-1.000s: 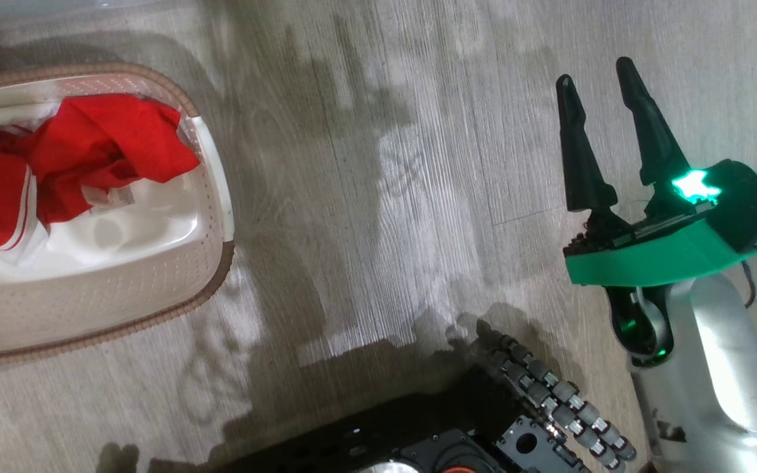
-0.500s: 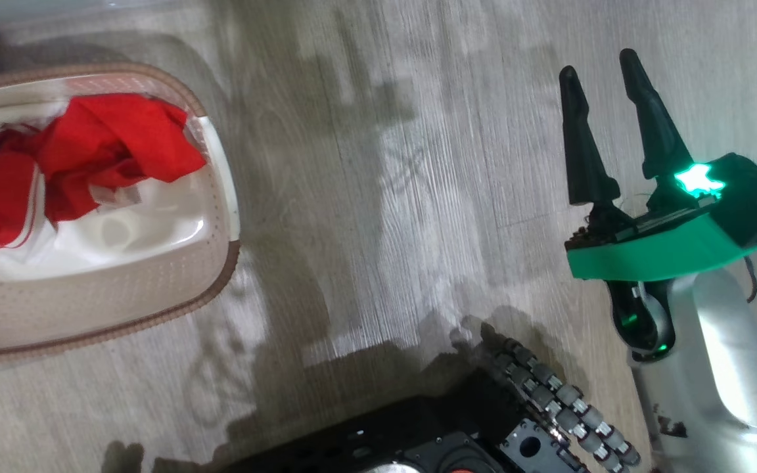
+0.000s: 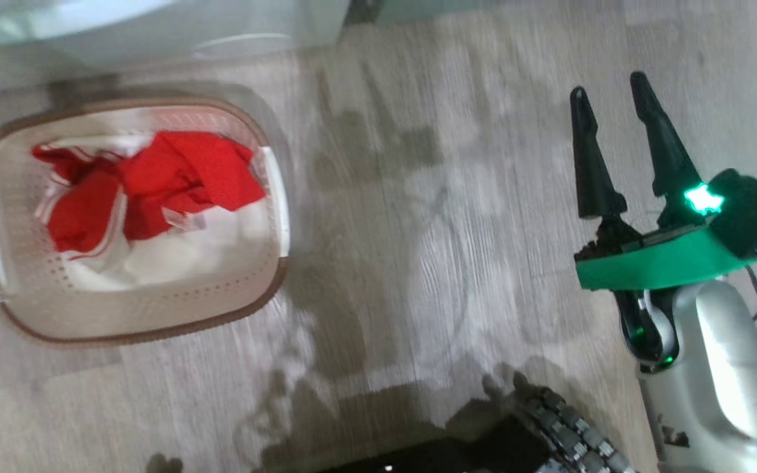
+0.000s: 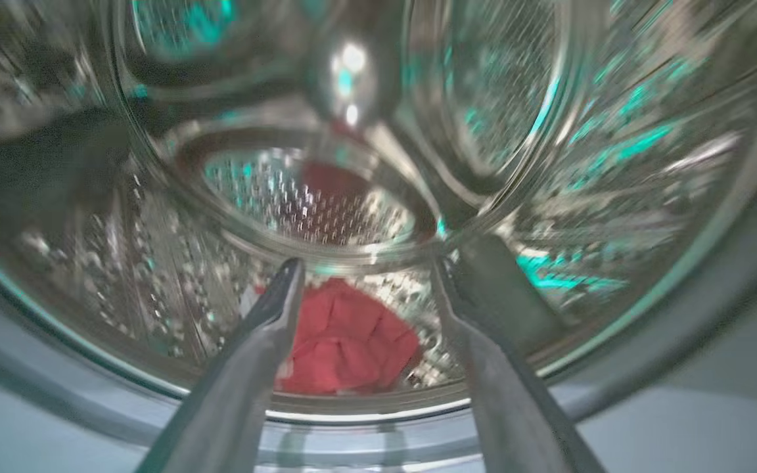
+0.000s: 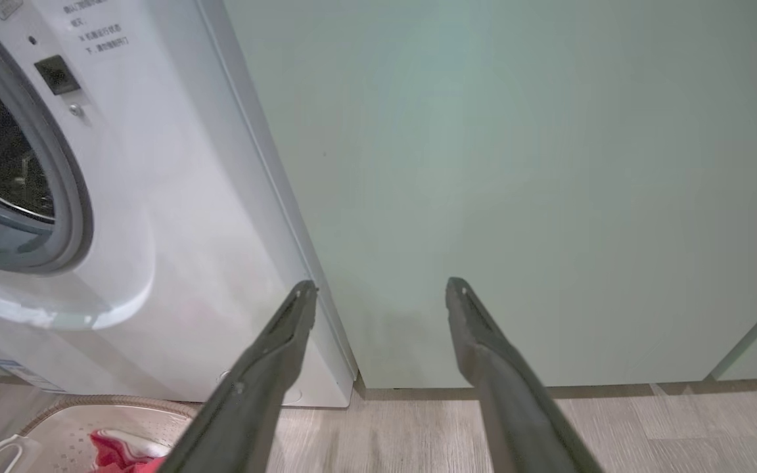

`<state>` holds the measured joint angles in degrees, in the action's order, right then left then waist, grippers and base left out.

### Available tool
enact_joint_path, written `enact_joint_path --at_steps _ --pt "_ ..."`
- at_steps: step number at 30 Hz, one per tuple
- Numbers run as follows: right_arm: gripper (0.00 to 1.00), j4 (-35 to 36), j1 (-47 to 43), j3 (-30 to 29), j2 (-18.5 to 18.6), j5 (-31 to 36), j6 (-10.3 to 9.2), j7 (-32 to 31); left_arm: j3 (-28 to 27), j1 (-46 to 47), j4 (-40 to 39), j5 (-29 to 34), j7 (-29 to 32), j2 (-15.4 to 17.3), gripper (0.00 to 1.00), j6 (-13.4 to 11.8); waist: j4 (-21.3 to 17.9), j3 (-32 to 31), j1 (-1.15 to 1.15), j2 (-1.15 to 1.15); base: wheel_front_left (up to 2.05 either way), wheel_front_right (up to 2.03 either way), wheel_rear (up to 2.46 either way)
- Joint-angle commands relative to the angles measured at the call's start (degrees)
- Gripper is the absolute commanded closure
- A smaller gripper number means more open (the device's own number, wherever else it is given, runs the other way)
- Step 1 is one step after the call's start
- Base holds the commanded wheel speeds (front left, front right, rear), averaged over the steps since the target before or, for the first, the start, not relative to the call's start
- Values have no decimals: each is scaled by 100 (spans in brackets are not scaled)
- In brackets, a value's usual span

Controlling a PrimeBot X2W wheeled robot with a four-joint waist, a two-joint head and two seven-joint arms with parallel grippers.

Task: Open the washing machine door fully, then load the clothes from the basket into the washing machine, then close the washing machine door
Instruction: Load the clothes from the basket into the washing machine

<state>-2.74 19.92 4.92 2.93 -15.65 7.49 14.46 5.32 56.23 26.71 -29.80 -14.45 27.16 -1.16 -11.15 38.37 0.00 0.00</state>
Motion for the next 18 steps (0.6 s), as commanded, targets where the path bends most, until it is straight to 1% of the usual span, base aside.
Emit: enact_joint_path --at_steps 1,5,9,13,17,18 --pt "0 138 -203 56 -5 45 0 53 -277 -312 -557 103 -52 177 0 -100 212 -267 0 0 0 0 0" --pt "0 80 -277 7 -5 144 0 53 -468 -1463 -1774 352 -53 -144 0 -342 354 -537 0 0 0 0 0" --pt "0 13 -354 -55 -5 249 0 53 -497 -2458 -2639 555 -53 -444 0 -495 496 -804 0 0 0 0 0" --pt "0 -57 -406 -110 -5 339 0 53 -470 -3242 -3167 738 -54 -708 0 -626 624 -1075 0 0 0 0 0" --pt "0 -150 -471 -193 -5 396 0 51 -436 -3782 -3418 833 -54 -932 0 -640 744 -1323 0 0 0 0 0" --pt "0 -150 -471 -193 -5 396 0 51 -436 -3782 -3418 833 -54 -932 0 -640 744 -1323 0 0 0 0 0"
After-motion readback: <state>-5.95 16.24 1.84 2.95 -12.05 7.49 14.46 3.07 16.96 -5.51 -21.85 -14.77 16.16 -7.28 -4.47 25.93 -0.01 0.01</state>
